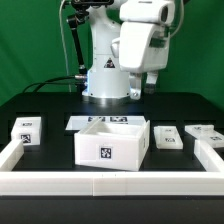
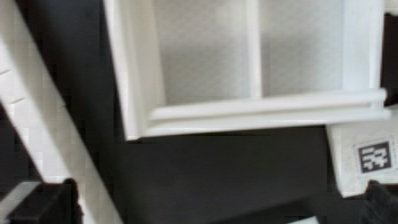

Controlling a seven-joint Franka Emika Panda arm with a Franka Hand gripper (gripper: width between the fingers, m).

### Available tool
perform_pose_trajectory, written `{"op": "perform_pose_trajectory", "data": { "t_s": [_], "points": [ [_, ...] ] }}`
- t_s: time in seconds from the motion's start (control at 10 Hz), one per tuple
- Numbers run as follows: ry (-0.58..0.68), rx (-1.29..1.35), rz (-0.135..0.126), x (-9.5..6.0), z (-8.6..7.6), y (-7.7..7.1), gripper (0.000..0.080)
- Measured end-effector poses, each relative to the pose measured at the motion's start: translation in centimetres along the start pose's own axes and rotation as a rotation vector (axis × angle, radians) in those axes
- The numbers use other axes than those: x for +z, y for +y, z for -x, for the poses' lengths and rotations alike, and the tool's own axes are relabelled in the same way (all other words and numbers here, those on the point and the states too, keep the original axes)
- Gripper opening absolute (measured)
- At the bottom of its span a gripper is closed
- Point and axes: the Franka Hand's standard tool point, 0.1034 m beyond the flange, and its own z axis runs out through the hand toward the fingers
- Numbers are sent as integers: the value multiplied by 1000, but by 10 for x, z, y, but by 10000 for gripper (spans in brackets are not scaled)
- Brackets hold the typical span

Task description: Assemble cabinet

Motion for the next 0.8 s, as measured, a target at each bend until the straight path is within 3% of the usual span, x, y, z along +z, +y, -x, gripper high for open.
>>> {"op": "perform_pose_trajectory", "data": {
  "t_s": [0.1, 0.6, 0.8],
  "points": [
    [-2, 6, -21, 9, 7, -10, 798],
    [0, -4, -19, 9, 7, -10, 798],
    [6, -14, -40, 25, 15, -39, 798]
  ]
}}
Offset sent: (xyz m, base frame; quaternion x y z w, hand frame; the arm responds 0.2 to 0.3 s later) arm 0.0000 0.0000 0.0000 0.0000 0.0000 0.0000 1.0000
